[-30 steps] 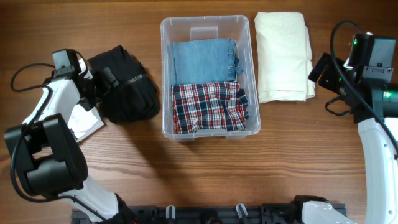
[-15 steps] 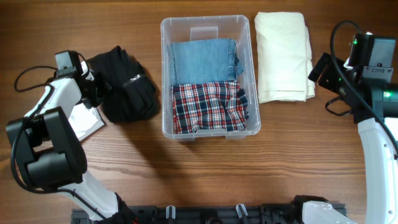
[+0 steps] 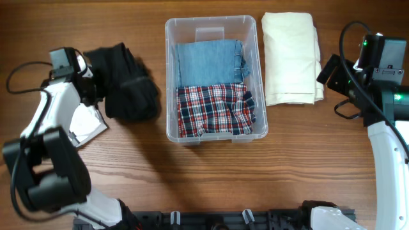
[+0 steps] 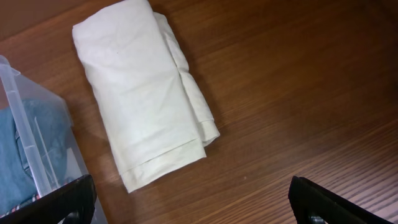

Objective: Pack container
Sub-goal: 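Lift the black garment with the left gripper and carry it into the bin, then release the black garment on top and move the left gripper to the white package, then grasp the white printed package with the left gripper, then lift the white package and carry it over the bin with the left gripper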

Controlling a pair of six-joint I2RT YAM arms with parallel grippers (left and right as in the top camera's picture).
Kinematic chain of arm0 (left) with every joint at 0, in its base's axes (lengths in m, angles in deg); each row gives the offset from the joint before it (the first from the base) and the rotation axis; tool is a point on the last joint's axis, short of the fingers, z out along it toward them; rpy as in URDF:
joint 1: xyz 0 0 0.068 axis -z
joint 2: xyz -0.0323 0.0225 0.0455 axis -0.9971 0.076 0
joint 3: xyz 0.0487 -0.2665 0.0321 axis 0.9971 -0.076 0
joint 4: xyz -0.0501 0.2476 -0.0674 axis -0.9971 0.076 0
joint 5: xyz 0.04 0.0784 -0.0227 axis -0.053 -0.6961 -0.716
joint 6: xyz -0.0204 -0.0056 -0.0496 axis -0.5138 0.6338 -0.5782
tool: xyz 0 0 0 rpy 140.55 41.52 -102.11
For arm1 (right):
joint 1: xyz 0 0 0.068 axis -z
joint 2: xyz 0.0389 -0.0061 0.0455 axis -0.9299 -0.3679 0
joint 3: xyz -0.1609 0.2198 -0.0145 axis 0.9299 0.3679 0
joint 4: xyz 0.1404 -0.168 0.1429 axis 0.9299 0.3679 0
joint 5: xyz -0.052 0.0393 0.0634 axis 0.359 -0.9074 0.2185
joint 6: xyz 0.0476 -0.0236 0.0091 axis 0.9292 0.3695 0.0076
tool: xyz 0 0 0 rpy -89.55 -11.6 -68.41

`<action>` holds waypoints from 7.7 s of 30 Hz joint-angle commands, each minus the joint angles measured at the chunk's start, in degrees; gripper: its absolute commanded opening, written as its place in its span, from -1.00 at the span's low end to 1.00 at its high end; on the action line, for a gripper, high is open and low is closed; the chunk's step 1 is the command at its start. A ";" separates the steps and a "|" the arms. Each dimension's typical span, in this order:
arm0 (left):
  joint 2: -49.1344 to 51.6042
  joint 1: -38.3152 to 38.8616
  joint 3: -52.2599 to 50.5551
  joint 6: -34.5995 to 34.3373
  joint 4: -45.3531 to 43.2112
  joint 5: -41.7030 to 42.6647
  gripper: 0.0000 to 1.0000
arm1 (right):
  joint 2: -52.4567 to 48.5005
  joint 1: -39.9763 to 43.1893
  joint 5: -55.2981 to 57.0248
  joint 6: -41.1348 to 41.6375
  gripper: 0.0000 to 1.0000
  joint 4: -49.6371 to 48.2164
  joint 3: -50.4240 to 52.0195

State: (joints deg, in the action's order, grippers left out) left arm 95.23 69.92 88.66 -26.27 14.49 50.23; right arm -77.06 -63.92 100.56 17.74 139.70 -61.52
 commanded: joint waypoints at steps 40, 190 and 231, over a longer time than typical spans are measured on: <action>1.68 37.75 15.13 -27.82 -10.25 -0.59 -0.92 | 0.24 0.09 0.57 -0.72 0.99 -0.13 -0.37; -4.55 -20.17 -3.30 -8.11 16.44 -2.36 -0.92 | 0.24 0.09 0.57 -0.72 0.99 -0.13 -0.37; -13.14 46.38 4.96 -27.82 6.34 -1.22 -0.92 | 0.24 0.09 0.57 -0.72 1.00 -0.13 -0.37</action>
State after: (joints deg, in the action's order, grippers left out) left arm 79.58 115.66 92.72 -50.36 20.54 50.45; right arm -77.06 -63.92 100.56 17.72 139.70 -61.52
